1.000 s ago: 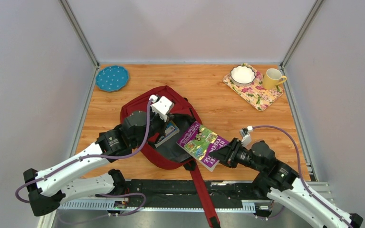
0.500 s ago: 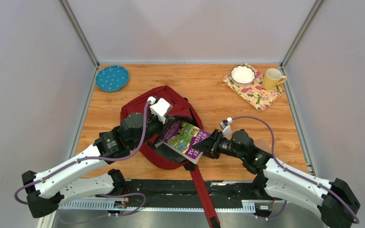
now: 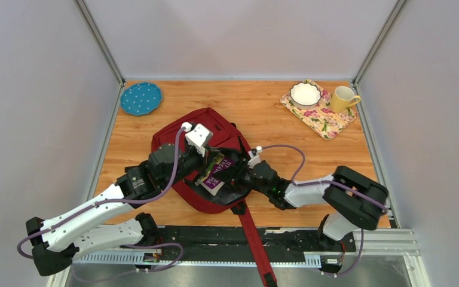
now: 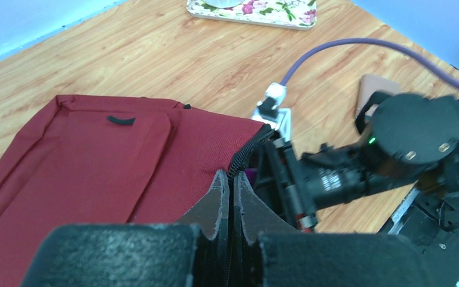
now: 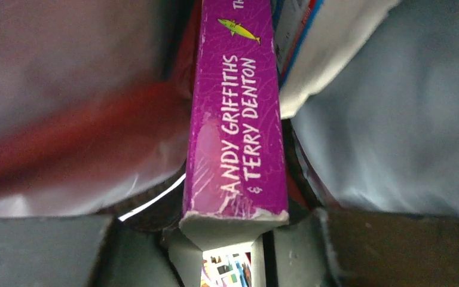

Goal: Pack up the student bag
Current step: Place the book in the student bag.

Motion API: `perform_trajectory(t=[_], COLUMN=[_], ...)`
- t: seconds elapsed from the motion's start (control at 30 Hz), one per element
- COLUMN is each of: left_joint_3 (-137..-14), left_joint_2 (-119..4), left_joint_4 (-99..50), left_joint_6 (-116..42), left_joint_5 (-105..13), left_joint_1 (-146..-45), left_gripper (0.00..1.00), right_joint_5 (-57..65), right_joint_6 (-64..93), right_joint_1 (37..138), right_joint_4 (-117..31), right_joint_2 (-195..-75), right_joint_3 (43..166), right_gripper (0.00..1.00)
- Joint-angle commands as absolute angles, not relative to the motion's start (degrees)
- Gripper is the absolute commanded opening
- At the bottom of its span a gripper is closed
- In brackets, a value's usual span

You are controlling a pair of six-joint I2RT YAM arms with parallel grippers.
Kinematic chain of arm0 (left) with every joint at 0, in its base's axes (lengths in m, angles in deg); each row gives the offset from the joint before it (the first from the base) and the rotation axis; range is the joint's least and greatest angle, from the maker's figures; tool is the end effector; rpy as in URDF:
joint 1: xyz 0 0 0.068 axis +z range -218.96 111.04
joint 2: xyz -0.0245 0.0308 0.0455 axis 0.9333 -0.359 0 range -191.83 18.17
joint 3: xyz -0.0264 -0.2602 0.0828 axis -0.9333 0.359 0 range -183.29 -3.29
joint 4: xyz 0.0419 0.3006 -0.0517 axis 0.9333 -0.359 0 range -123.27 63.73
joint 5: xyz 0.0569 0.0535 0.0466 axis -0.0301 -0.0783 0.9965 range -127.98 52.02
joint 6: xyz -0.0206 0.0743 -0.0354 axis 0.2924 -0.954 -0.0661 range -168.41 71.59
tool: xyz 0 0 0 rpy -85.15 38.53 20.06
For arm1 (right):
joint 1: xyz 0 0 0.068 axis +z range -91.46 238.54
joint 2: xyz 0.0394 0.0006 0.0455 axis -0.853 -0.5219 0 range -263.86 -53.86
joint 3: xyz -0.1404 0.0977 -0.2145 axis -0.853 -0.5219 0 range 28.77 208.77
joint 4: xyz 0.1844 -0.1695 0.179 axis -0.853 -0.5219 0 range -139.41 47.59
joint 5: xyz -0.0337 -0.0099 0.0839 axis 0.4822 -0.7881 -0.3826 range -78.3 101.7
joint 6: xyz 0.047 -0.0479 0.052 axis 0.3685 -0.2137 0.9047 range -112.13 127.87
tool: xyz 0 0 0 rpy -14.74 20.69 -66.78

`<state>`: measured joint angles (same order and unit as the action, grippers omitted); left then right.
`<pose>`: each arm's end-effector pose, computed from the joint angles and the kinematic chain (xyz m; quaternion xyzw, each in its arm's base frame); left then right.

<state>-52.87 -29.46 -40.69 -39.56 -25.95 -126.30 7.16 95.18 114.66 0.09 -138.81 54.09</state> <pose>0.1622 -0.2242 0.3480 0.2587 0.7340 -0.2715 0.5663 0.1840 0.2846 0.1111 0.1934 0.7806 0.5735 0.1559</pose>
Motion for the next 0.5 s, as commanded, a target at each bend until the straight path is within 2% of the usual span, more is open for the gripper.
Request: perform_trajectory(t=[0.0,0.07,0.1,0.17,0.2,0.3,0.47], left_joint_3=[-53.3,-53.4,-53.4,-53.2,-53.1,-51.9,-50.9], left_joint_2=[-27.9,-27.9,-27.7,-27.4,-27.0,-26.0,-25.6], left_joint_4=[-37.2,-37.5,-37.8,-38.2,-38.6,-38.3,-38.0], left_joint_6=[-36.9,-36.4,-36.4,-36.4,-36.5,-36.6,-37.0], left_joint_5=[-28.5,-28.9,-28.9,-28.8,-28.6,-28.2,-28.3], left_joint_1=[-126.5,-126.5,-126.5,-126.5,-126.5,-126.5,-126.5], left_gripper=[0.00,0.00,0.00,0.00,0.00,0.00,0.00], right_joint_5=[17.1,19.8,20.6,22.0,22.0,22.0,18.4], right_joint_6=[98.0,99.2,98.7,98.8,98.5,95.3,91.8], right_joint_1=[118.1,119.3,119.7,120.1,120.1,120.1,120.1], right_joint_4=[11.3,11.5,14.1,14.6,14.6,11.5,0.1], right_joint_2=[-148.4,-153.6,-154.7,-155.6,-154.9,-151.2,-145.4], right_joint_3=[62.1,63.0,62.5,61.2,59.5,57.4,57.9], right_gripper=[0.17,0.25,0.39,0.55,0.73,0.83,0.86])
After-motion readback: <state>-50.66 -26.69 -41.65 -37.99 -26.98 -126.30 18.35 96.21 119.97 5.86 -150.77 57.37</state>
